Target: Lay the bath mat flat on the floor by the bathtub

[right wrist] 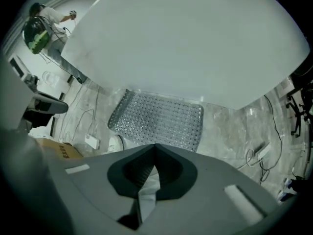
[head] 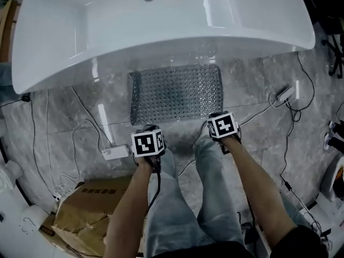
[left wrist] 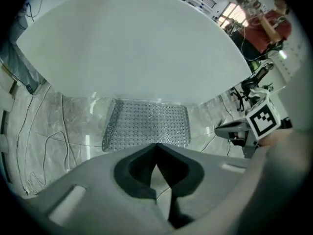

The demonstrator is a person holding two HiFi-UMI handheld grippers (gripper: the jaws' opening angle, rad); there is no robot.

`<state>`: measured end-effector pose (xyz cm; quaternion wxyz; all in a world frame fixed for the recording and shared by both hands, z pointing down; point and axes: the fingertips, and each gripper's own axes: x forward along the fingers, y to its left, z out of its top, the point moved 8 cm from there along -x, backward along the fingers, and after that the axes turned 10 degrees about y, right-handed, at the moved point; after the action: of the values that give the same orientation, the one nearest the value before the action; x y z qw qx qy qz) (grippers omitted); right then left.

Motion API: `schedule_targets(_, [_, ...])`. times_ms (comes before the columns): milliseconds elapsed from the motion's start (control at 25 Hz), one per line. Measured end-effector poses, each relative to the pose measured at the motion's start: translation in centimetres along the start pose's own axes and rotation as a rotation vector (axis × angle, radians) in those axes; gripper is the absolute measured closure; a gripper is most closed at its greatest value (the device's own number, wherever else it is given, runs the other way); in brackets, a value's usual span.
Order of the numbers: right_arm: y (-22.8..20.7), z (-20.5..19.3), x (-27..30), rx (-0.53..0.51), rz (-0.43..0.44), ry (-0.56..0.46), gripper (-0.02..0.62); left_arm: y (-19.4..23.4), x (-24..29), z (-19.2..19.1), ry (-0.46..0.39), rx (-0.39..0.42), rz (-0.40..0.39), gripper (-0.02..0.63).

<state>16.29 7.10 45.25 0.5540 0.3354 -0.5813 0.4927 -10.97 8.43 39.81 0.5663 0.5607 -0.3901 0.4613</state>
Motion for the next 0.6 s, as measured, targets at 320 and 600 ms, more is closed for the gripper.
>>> schedule_targets(320, [3.4, 2.8, -6.9, -0.043, 0.055, -0.151, 0.589, -1.4, -5.0, -0.2, -0.103, 0.083, 0.102, 0.601])
schedule_targets(600, [6.7, 2.5, -13.2, -0.031, 0.115, -0.218, 0.589, -3.4, -11.3, -1.1, -0.188, -0.016, 0.026, 0.601])
